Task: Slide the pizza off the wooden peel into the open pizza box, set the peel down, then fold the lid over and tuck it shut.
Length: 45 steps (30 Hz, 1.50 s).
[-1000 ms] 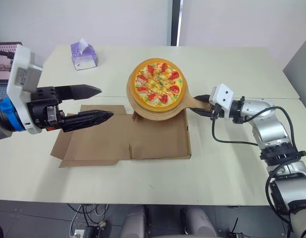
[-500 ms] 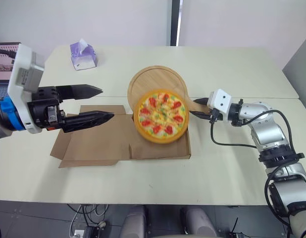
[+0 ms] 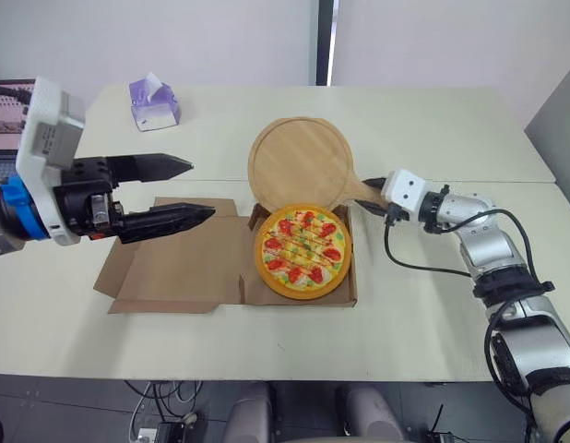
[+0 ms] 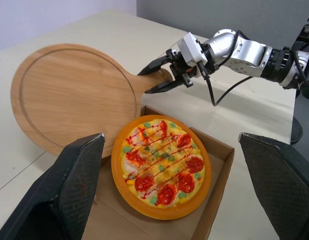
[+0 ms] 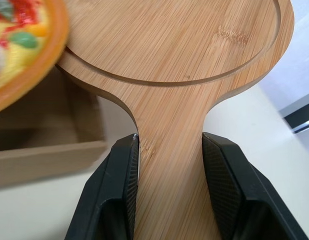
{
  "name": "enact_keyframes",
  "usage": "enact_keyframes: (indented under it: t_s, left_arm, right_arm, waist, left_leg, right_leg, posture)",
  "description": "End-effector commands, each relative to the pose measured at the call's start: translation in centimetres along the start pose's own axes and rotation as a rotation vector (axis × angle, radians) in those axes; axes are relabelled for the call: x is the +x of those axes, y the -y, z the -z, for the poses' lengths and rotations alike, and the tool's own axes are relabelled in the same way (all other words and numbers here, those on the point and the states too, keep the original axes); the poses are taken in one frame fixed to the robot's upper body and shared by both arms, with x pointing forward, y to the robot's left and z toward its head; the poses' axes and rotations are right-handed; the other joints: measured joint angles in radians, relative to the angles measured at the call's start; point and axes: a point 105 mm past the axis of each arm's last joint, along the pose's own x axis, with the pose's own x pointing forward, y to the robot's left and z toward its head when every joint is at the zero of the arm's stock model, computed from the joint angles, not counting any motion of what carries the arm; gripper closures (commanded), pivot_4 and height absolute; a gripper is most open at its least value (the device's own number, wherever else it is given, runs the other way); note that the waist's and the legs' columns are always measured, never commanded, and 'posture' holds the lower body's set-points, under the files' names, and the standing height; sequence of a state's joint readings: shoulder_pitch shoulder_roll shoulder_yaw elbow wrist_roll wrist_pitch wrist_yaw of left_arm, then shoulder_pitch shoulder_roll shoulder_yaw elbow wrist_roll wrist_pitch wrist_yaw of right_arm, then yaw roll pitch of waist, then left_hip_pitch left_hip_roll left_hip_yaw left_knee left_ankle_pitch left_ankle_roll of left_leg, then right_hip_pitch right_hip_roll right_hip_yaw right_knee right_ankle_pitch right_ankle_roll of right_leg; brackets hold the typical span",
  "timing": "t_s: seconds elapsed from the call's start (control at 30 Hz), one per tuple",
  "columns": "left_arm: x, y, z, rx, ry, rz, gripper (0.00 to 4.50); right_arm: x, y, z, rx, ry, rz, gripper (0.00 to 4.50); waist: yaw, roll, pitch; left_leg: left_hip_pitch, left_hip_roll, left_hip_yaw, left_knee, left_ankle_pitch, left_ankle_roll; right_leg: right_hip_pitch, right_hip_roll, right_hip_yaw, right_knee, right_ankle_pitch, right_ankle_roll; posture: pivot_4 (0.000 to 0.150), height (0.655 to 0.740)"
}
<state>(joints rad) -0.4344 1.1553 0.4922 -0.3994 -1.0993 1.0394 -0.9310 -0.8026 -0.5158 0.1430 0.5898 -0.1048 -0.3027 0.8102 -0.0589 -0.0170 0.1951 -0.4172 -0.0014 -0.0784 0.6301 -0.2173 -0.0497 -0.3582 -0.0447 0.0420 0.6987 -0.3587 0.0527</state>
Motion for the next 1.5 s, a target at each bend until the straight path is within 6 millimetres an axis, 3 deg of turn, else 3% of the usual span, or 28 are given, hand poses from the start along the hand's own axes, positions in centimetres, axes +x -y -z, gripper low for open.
enact_keyframes:
  t_s: [0.03,0.23,0.43,0.6,0.87,1.0,1.17,1.5]
  left_arm:
    - [-0.1,0.4,-0.9,0.051,0.012,0.012,0.0]
    - [0.3,0.4,-1.0,0.06,0.017,0.024,0.0]
    - [1.5,0.6,-1.4,0.083,0.06,0.064,0.0]
    - [3.9,1.2,-2.3,0.115,0.131,0.148,0.0]
    - [8.3,2.9,-2.9,0.144,0.216,0.319,0.0]
    - [9.9,3.6,-3.1,0.165,0.241,0.392,0.0]
    - [11.0,3.9,-3.0,0.191,0.235,0.443,0.0]
    - [10.8,3.3,-3.2,0.207,0.232,0.423,0.0]
  right_arm:
    - [0.0,3.9,-3.5,-0.09,0.119,0.158,2.89]
    - [-0.2,7.1,-4.7,-0.103,0.136,0.266,2.89]
    - [-1.7,7.1,-3.8,0.121,0.129,0.226,2.89]
    - [-5.6,7.0,-2.0,0.266,0.016,0.272,2.89]
    - [-14.8,4.3,3.0,0.535,-0.313,0.542,2.89]
    - [-17.9,0.0,5.4,0.67,-0.475,0.601,2.89]
    - [-18.6,-3.4,6.3,0.809,-0.549,0.667,2.89]
    - [-18.8,-5.0,6.8,0.852,-0.609,0.722,2.89]
  waist:
    - [-0.001,0.0,0.0]
    - [-0.001,0.0,0.0]
    - [0.006,0.0,0.0]
    - [0.02,0.0,0.0]
    - [0.032,0.0,0.0]
    - [0.026,0.0,0.0]
    - [0.01,0.003,-0.002]
    - [0.016,0.003,-0.002]
  left_leg:
    - [0.0,0.0,0.0,0.0,0.0,0.0]
    - [0.0,0.0,0.001,0.0,0.0,-0.001]
    - [0.0,0.0,0.0,0.0,0.0,0.0]
    - [-0.001,-0.001,0.0,0.001,0.0,0.0]
    - [-0.002,-0.003,-0.001,0.002,0.0,0.0]
    - [-0.001,-0.004,0.0,0.002,-0.001,0.002]
    - [0.001,-0.003,0.001,0.001,-0.002,0.003]
    - [0.001,-0.004,0.0,0.001,-0.002,0.003]
  right_leg:
    - [0.0,0.0,0.0,0.0,0.0,0.0]
    - [0.0,0.0,0.0,0.0,0.0,0.0]
    - [0.001,0.0,-0.001,0.0,0.0,0.0]
    - [0.001,-0.001,-0.001,0.0,0.0,0.0]
    - [0.002,0.0,0.0,0.0,0.0,0.0]
    - [0.002,0.001,0.001,0.0,0.0,0.0]
    - [0.002,0.006,0.003,0.002,0.0,0.0]
    - [0.002,0.005,0.002,0.001,0.0,0.0]
  posture:
    - [0.15,0.74]
    - [0.15,0.74]
    - [0.15,0.74]
    - [0.15,0.74]
    - [0.15,0.74]
    - [0.15,0.74]
    - [0.15,0.74]
    - [0.15,0.74]
